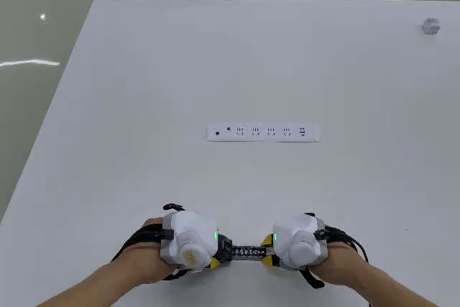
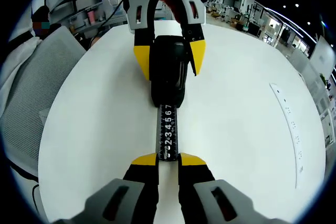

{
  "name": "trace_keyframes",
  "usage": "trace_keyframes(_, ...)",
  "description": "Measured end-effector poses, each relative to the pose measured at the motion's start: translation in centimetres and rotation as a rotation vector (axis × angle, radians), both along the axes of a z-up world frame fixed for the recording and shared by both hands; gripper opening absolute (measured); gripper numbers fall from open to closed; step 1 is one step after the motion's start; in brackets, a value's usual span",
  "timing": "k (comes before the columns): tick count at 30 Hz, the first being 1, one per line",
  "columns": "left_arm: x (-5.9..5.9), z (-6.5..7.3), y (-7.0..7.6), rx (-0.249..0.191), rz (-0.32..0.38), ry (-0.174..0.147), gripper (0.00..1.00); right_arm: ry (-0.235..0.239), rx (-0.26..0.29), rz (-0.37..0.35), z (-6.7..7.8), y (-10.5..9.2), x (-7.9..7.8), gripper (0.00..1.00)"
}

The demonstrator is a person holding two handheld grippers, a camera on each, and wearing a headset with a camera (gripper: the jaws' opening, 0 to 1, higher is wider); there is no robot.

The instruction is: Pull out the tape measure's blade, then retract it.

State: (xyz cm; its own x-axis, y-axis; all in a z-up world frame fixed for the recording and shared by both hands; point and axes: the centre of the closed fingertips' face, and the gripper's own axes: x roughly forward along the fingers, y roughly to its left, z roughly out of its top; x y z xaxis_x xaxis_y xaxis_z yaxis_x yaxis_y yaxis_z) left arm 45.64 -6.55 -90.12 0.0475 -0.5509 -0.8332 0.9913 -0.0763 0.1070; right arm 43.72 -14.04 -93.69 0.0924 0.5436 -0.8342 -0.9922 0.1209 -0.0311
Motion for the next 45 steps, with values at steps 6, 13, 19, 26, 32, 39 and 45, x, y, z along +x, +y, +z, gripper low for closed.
trace_keyframes(6,0.0,0.0,0.0,0.001,-0.002,0.000,0.32,0.001,-0.004,-0.004,0.0,-0.7,-0.1,0.12)
trace_keyframes(13,0.0,0.0,0.0,0.000,-0.003,-0.003,0.32,-0.001,-0.011,-0.013,0.1,-1.8,-0.1,0.12)
trace_keyframes(19,-0.1,0.0,0.0,0.004,-0.004,-0.006,0.32,-0.001,-0.018,-0.021,0.1,-2.7,-0.3,0.12)
trace_keyframes(26,-0.1,-0.1,0.0,0.005,-0.005,-0.005,0.32,-0.001,-0.026,-0.033,0.1,-4.1,-0.5,0.12)
trace_keyframes(32,-0.1,0.0,0.0,0.007,-0.006,-0.005,0.32,-0.001,-0.033,-0.041,0.0,-5.0,-0.6,0.12)
trace_keyframes(39,-0.1,0.0,0.0,0.008,-0.005,-0.005,0.32,-0.001,-0.045,-0.045,0.1,-6.1,-0.8,0.12)
trace_keyframes(45,-0.1,0.0,0.0,0.009,-0.005,-0.006,0.32,0.001,-0.054,-0.053,0.1,-7.1,-0.9,0.12)
